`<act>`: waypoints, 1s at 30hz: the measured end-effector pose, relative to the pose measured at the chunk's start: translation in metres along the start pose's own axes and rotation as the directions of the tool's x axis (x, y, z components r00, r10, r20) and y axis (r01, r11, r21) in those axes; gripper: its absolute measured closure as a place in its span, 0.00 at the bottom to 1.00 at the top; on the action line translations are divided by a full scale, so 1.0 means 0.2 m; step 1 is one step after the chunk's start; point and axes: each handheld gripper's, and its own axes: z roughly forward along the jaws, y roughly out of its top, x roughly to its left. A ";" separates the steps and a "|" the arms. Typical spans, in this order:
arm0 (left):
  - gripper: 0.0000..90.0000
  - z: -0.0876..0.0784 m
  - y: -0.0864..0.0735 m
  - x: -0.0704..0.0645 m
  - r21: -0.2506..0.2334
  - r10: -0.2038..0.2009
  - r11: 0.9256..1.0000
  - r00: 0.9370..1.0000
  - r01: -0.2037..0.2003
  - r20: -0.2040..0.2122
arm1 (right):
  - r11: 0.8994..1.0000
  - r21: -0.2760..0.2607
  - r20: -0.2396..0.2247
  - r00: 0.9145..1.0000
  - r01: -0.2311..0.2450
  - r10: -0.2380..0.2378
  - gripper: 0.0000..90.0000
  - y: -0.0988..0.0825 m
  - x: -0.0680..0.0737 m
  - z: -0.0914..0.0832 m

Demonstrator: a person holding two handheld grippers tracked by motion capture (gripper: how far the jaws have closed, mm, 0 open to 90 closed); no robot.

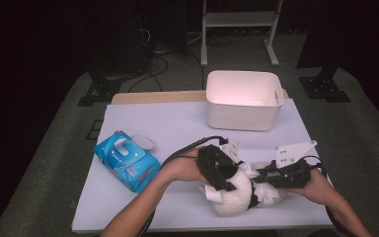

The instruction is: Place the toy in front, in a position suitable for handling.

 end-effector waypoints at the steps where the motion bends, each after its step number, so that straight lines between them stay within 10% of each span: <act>1: 0.44 -0.02 0.02 0.01 -0.002 0.022 1.000 1.000 -0.022 -0.019 | 1.000 -0.015 0.007 1.000 -0.008 0.008 0.89 0.00 -0.01 -0.01; 8: 0.45 -0.09 0.07 0.08 0.046 0.127 0.991 0.984 -0.122 -0.125 | 0.997 -0.068 0.035 0.999 -0.038 0.041 0.89 0.03 -0.09 -0.03; 21: 0.37 -0.08 -0.11 0.06 -0.012 0.144 0.989 0.985 -0.146 -0.095 | 0.999 0.005 0.047 0.998 0.042 -0.042 0.89 0.16 -0.12 0.07; 30: 0.23 -0.09 -0.12 0.10 -0.047 0.030 0.998 0.997 -0.033 -0.075 | 0.999 0.051 0.016 1.000 -0.007 0.006 0.89 0.12 -0.15 0.10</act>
